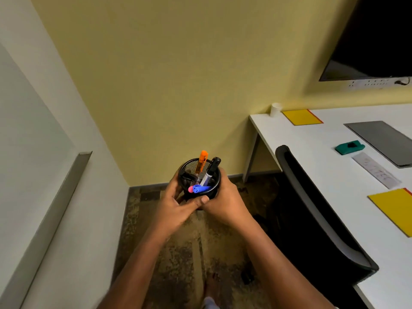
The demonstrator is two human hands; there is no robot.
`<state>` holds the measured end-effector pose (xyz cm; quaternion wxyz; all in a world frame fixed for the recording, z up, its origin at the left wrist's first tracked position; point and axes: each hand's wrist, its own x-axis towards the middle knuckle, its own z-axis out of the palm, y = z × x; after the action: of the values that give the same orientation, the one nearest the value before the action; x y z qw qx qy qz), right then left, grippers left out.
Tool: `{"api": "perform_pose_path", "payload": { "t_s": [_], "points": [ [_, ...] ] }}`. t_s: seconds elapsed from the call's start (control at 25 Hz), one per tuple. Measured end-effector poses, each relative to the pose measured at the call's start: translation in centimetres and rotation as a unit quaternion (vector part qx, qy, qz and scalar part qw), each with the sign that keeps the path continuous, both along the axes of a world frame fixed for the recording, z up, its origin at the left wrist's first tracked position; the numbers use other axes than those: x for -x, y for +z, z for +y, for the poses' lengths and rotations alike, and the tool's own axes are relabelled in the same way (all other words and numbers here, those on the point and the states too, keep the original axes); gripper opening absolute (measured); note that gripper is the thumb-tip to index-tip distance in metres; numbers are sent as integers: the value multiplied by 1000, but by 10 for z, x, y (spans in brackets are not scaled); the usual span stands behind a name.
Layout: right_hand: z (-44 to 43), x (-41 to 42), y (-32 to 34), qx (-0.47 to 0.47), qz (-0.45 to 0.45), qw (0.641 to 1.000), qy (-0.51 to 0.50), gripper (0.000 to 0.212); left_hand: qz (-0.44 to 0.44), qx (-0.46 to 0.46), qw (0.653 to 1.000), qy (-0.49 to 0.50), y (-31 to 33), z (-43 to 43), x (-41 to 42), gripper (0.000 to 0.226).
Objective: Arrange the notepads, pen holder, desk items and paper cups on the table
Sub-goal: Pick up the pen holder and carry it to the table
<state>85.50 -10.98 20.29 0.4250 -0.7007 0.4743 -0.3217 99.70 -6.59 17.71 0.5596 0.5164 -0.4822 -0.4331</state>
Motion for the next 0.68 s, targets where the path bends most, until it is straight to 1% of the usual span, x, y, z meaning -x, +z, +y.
{"api": "perform_pose_path", "payload": {
  "t_s": [0.12,0.28,0.36,0.44,0.56,0.64,0.68],
  "points": [
    [-63,-20,-1,6,7,1000,22,77,-2,3,1000,-8,0,-57,-29,76],
    [-152,-42,1,-16,0,999,38,76,-6,4,1000,-12,4,-144,-55,71],
    [-193,-50,6,-6,6,999,32,76,-20,16,1000,-8,11,-188,-62,69],
    [-239,-55,7,3,5,1000,20,76,-22,23,999,-15,10,-238,-68,68],
    [-289,-59,9,1,-9,1000,-26,73,-19,26,999,-40,14,-302,-74,68],
    [-315,-58,6,-3,-13,999,-51,73,-31,27,996,-75,10,-341,-77,67],
    [-327,-58,5,-8,-20,998,-62,73,-24,25,995,-93,8,-359,-77,67]
  ]
}}
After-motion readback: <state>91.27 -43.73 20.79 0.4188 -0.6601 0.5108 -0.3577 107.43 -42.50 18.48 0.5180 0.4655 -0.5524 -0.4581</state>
